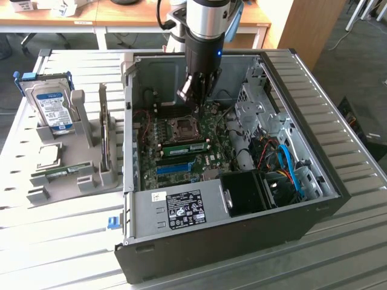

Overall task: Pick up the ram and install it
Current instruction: 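Press down the ram until it locks into place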

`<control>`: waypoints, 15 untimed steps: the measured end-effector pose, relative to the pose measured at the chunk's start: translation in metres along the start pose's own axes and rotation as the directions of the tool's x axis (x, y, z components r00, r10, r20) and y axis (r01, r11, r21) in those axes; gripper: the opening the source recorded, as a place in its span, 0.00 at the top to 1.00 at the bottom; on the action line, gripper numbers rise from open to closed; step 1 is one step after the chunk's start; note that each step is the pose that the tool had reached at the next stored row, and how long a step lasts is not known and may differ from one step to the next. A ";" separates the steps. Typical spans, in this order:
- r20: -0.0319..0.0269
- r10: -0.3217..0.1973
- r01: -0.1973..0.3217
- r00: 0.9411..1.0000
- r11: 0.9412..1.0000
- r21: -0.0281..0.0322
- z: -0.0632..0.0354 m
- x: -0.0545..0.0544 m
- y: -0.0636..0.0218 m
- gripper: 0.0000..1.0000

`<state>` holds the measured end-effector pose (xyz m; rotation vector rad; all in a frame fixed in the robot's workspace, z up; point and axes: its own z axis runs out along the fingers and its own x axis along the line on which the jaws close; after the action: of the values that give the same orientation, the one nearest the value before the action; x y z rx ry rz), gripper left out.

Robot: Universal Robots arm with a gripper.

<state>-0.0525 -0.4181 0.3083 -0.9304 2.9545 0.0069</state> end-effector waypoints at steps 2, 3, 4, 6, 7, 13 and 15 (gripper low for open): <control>0.000 0.020 -0.020 1.000 1.000 0.001 0.0000 0.000 0.0000 0.89; 0.000 0.029 -0.029 1.000 1.000 0.001 0.0000 0.000 0.0000 0.89; 0.000 0.039 -0.039 0.999 0.999 0.002 0.0000 0.000 0.0000 0.89; 0.000 0.058 -0.058 0.998 0.998 0.003 0.0000 0.000 0.0000 0.89; -0.001 0.067 -0.067 0.998 0.998 0.003 0.0000 0.000 0.0000 0.89; -0.001 0.117 -0.117 0.993 0.993 0.005 0.0000 0.000 0.0000 0.89; -0.001 0.132 -0.132 0.991 0.991 0.006 0.0000 0.000 0.0000 0.89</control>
<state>-0.0525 -0.4181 0.3083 -0.7320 3.0096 0.0025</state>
